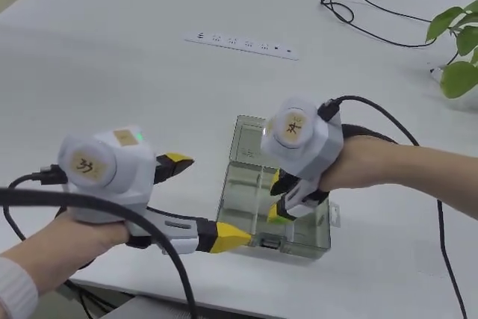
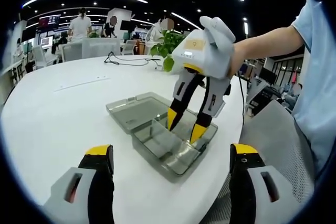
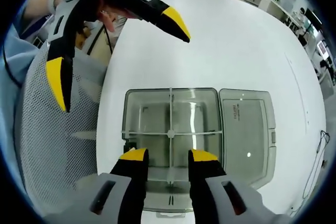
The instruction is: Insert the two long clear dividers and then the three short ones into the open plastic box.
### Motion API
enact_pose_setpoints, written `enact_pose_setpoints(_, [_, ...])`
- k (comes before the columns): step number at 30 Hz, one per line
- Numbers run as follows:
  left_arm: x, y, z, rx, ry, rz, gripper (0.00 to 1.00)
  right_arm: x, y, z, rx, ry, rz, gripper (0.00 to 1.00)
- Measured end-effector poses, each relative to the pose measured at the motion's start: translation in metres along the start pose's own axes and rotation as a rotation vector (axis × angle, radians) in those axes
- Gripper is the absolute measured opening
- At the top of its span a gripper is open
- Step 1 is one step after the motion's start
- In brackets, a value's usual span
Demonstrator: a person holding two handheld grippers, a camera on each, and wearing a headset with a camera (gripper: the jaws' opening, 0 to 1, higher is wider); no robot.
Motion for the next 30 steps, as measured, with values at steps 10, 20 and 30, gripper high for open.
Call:
enact_pose_setpoints(10, [0.001,-0.001,-0.001,-0.003,0.006,-0.005,0.94,-0.011,0.002,-0.002,0.016,-0.092,-0.018,0.56])
enact_pose_setpoints(20, [-0.002,-0.001,-0.002,0.000,0.009,-0.004,0.94,-0.024,0.003,-0.002,0.058,-0.207,-0.061,0.84])
enact_pose_setpoints(30, [-0.003,0.002,0.000,0.003,0.004,-0.002,0.94,-0.032,0.005,-0.016,0.091,-0.266,-0.099,1.00])
Point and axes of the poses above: the centre of the closed fingertips' face, and the gripper's own axes: x roughly forward along the fingers, y roughly to its left, z roughly out of its top, the point moved 6 cm from there along -x, roughly backward along the fingers, and after that the axes turned 2 degrees about -y, right-handed, at the moved point
